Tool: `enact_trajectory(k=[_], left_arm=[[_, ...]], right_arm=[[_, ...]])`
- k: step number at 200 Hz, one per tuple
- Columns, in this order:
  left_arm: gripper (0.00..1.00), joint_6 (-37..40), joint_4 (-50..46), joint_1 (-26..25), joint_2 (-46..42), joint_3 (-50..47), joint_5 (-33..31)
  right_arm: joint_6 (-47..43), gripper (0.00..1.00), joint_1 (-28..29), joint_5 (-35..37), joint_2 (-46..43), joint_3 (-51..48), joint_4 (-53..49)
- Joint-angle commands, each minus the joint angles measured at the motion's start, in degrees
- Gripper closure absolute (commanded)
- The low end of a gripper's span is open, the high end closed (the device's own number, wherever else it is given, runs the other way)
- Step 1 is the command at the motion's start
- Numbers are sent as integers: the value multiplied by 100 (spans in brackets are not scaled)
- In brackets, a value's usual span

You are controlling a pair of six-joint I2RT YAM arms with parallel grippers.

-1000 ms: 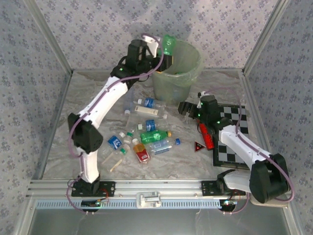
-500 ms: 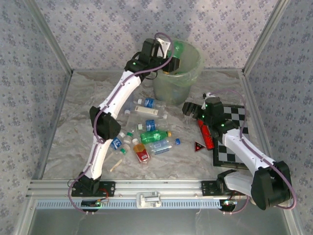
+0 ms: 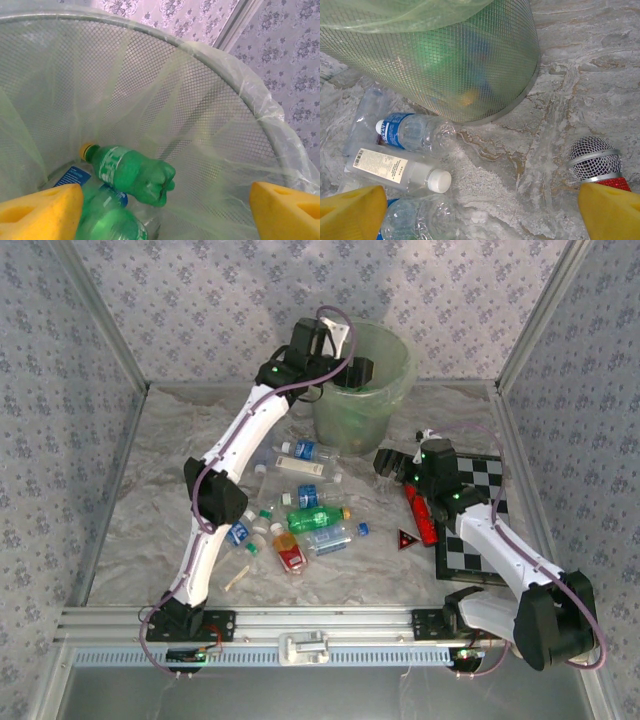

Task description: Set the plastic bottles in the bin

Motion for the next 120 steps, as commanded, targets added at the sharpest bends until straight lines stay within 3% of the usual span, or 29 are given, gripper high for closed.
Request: enact_trajectory(k=[1, 43, 78, 120], left_arm=[[12, 146, 62, -100, -390, 179, 143], [10, 249, 370, -189, -1178, -705, 128], [8, 197, 1927, -207, -2615, -3201, -69], [4, 250, 3467, -208, -4295, -6042, -1281]], right_arm=[[142, 0, -18, -56, 30, -28, 27], [481, 0, 96, -126, 262, 8, 157], [922, 0, 391, -165, 598, 201, 141], [1479, 0, 745, 103, 768, 426, -367]])
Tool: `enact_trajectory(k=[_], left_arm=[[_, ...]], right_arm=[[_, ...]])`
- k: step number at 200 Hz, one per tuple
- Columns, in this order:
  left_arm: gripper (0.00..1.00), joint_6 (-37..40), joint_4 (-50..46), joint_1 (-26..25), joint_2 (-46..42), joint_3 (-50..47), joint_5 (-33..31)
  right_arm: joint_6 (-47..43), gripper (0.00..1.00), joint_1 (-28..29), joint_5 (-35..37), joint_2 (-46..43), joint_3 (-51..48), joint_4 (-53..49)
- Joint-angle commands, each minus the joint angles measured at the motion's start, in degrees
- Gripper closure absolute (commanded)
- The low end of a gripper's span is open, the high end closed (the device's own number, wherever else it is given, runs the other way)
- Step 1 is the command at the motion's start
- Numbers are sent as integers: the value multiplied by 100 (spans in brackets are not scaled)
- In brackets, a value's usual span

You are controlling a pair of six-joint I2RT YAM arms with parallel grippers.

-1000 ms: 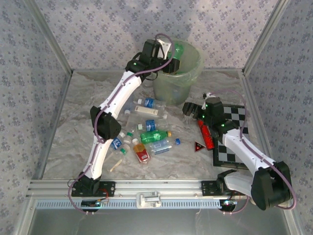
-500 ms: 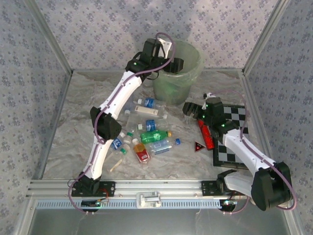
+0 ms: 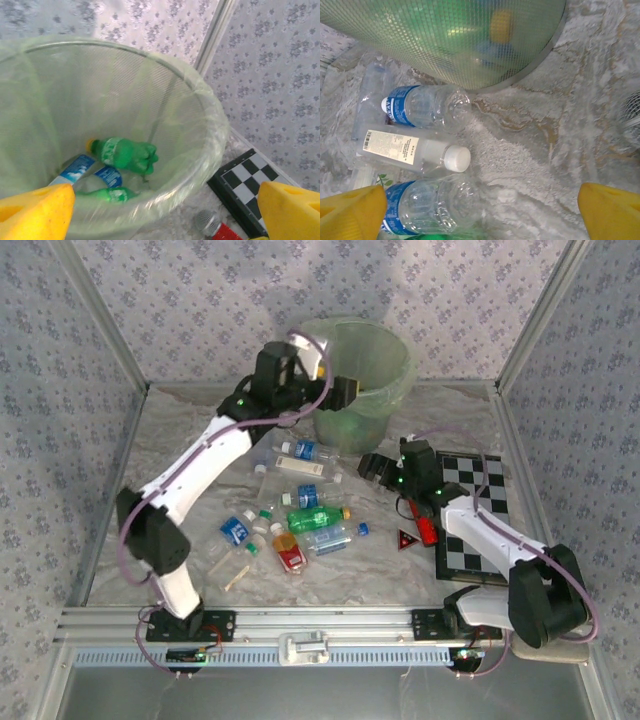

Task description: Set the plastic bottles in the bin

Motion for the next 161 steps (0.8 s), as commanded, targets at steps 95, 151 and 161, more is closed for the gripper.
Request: enact_trajectory(k=[95, 151, 161], left_arm=[[0, -628, 1447, 119, -2332, -4680, -2181], [0, -1333, 1507, 348, -3128, -5895, -2825], [0, -1410, 1582, 410, -3276, -6062, -2905]], right_arm=[[2037, 0, 1275, 294, -323, 218, -1945], [3138, 0, 2006, 127, -69, 2, -2023], [3183, 0, 2080, 140, -8, 13, -2055]])
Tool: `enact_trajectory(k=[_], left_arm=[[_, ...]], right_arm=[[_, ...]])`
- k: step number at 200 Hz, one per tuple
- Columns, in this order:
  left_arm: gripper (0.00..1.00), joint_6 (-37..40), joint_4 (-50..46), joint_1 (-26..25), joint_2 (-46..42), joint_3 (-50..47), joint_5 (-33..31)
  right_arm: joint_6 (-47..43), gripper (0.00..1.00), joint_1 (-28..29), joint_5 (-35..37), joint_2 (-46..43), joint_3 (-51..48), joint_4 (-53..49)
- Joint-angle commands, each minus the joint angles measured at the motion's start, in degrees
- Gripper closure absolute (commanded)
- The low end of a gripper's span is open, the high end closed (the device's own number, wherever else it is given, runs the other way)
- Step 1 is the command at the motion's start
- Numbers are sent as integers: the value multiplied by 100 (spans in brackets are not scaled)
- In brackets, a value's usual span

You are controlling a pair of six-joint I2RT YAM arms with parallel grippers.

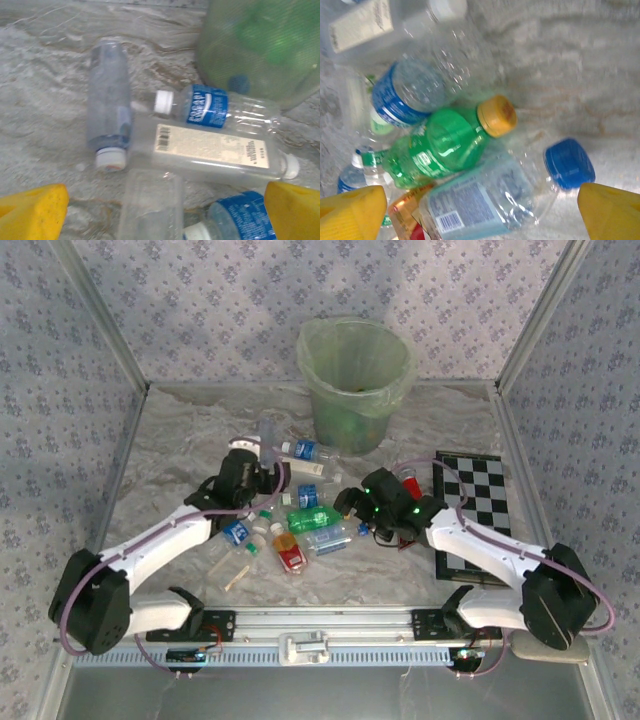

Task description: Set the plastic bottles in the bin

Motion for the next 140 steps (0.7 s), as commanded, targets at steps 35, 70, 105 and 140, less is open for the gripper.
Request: enact_trajectory(k=[35, 70, 105, 140], left_arm=[[0, -605, 312, 397, -895, -695, -591], [0, -701, 176, 602, -1345, -1013, -601], [0, -714, -43, 694, -1679, -1145, -622], [0, -767, -119, 761, -1914, -1258, -671]], right_arm=[[691, 2, 306, -285, 510, -110, -3], [747, 3, 471, -481, 1027, -3, 414], [762, 4, 483, -501, 1478, 140, 468], [752, 4, 477, -328, 1660, 216, 558]])
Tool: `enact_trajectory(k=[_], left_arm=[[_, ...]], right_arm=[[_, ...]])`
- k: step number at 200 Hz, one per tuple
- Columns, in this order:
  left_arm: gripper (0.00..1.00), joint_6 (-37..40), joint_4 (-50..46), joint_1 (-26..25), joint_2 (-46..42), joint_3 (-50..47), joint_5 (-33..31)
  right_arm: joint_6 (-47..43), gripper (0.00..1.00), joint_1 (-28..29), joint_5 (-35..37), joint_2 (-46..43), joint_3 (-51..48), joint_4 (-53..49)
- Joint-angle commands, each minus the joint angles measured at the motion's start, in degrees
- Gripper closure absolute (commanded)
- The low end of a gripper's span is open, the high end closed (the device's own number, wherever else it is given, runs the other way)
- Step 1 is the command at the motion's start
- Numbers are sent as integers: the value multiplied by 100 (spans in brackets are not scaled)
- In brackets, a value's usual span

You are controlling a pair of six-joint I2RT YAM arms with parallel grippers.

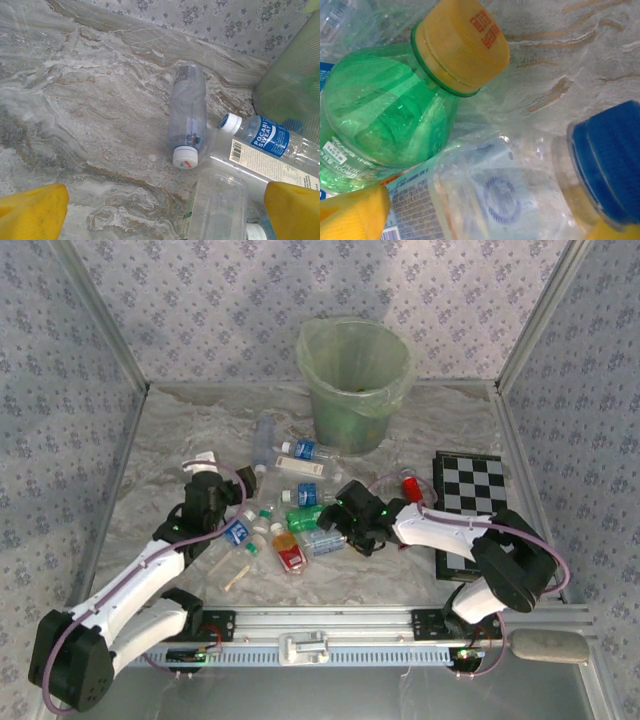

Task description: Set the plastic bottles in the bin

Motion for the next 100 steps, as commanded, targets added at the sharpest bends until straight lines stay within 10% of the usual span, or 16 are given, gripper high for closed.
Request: enact_trajectory(k=[1, 100], left_arm=[[0, -98, -108, 64, -192, -57, -141], [0, -98, -222, 128, -277, -49, -211]], right_arm=[[72, 4, 21, 166, 179, 146, -104], [-198, 22, -57, 463, 572, 432, -47]])
